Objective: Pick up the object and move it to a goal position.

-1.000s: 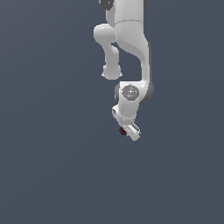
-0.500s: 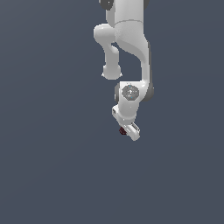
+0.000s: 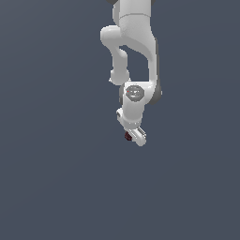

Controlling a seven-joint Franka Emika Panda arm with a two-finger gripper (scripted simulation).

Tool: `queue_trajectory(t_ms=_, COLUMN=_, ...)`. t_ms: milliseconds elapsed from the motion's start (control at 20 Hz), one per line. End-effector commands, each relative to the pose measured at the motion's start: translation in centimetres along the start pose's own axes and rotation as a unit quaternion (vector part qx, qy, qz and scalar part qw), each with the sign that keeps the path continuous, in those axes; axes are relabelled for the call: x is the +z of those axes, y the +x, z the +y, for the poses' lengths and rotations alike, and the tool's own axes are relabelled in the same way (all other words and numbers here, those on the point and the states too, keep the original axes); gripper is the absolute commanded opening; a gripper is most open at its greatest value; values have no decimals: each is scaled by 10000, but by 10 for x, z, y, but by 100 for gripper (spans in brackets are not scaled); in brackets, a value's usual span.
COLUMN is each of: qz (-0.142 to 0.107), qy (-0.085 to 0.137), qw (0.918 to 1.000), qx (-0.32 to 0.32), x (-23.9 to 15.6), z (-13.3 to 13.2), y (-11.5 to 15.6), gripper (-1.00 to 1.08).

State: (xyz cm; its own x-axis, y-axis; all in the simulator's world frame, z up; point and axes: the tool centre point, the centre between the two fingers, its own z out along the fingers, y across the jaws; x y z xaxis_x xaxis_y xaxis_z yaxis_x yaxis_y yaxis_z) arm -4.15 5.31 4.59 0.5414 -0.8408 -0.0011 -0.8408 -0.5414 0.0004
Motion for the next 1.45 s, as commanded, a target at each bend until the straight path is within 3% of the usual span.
queue_trajectory(t_ms=0, qz=1, qy=7, qw=10000, qx=4, x=-10, z=11, y=5, gripper=-100)
queue_trajectory(t_ms=800, qz=-8, qy=10, qw=10000, qx=6, x=-96, z=116, y=44, gripper=-100)
queue_trajectory(t_ms=1400, qz=2, qy=4, qw=10000, qx=5, x=-123, z=145, y=58, gripper=-100)
